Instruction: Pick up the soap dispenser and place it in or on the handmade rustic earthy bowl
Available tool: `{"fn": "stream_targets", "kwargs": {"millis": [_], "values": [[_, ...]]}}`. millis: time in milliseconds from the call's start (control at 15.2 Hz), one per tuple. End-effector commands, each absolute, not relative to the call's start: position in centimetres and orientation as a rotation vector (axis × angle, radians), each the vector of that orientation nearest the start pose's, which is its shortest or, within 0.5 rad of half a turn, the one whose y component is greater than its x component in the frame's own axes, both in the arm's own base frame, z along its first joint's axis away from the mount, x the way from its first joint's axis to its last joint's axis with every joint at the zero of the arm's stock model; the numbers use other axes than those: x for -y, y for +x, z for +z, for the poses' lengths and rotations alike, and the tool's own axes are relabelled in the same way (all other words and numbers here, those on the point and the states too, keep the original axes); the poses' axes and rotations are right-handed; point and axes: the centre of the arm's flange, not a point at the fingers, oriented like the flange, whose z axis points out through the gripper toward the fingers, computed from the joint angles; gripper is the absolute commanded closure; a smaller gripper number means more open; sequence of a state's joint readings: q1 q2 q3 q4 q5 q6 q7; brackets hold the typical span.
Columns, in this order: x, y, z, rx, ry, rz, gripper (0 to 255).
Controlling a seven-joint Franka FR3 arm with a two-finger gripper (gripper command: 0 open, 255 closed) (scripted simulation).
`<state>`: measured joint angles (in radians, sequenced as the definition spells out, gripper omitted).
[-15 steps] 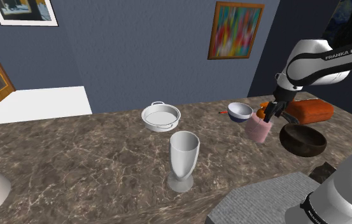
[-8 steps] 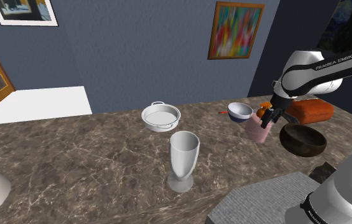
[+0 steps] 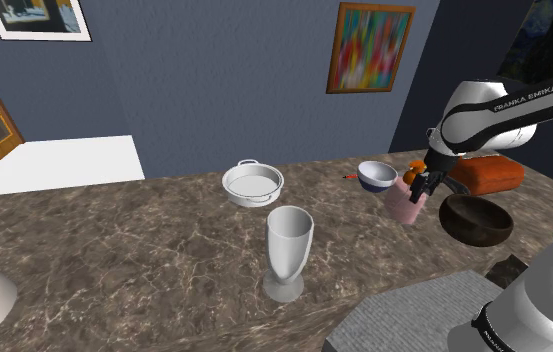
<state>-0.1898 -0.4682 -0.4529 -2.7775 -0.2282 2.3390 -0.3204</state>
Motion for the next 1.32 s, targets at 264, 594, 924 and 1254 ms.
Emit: {"fn": "stream_targets", "kwargs": {"millis": [264,594,924,1254], "values": [[20.8,29.7,33.5,-0.185,-3.106,-0.03,255],[20.8,29.7,34.0,-0.185,-3.106,-0.03,255],[20.8,29.7,36.7,-0.185,-3.106,-0.03,255],[20.8,29.7,39.3,-0.185,-3.106,-0.03,255]]}}
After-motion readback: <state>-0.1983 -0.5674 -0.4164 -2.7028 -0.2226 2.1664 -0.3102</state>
